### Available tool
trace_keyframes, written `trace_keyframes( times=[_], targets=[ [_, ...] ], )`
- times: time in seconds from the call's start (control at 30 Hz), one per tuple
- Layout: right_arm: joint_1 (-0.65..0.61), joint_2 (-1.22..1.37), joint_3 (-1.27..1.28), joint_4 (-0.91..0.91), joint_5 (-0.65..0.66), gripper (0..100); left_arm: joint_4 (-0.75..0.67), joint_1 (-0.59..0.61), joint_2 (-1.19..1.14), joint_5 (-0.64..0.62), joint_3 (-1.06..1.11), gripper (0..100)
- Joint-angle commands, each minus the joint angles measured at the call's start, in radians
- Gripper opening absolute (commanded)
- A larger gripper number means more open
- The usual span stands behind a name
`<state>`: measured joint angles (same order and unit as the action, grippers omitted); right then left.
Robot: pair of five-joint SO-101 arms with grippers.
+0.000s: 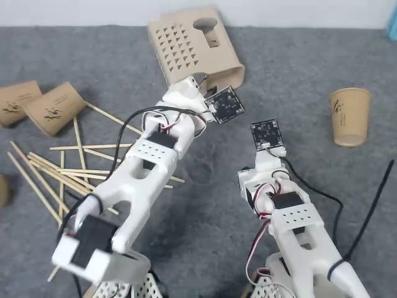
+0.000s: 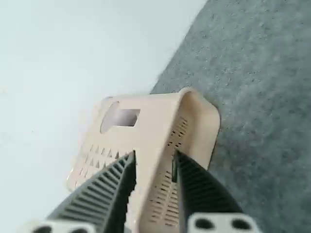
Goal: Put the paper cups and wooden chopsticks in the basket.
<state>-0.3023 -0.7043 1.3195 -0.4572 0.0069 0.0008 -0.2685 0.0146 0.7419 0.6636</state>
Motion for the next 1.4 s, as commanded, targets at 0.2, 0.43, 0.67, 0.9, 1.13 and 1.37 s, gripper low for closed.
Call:
trace_keyframes(
  times=[0.2,0.43,0.67,0.9,1.13,1.37],
  targets=[
    [0.001,0.001,-0.058,0.019,0.035,12.3,-0.061,0.008,-0.23,0.014,-0.2,14],
    [0.002,0.001,-0.058,0.019,0.037,12.3,-0.06,0.029,-0.44,0.011,-0.444,15],
    [0.002,0.001,-0.06,0.019,0.038,12.3,-0.058,0.051,-0.649,0.011,-0.67,15],
    [0.002,0.002,-0.057,0.042,0.081,12.3,-0.058,0.031,-0.71,0.009,-0.711,2],
    [0.002,0.002,-0.055,0.045,0.1,12.1,-0.063,-0.021,-0.526,0.009,-0.489,1],
    [0.039,0.002,-0.055,0.045,0.098,12.0,-0.064,-0.11,-0.091,0.009,-0.045,1]
  ],
)
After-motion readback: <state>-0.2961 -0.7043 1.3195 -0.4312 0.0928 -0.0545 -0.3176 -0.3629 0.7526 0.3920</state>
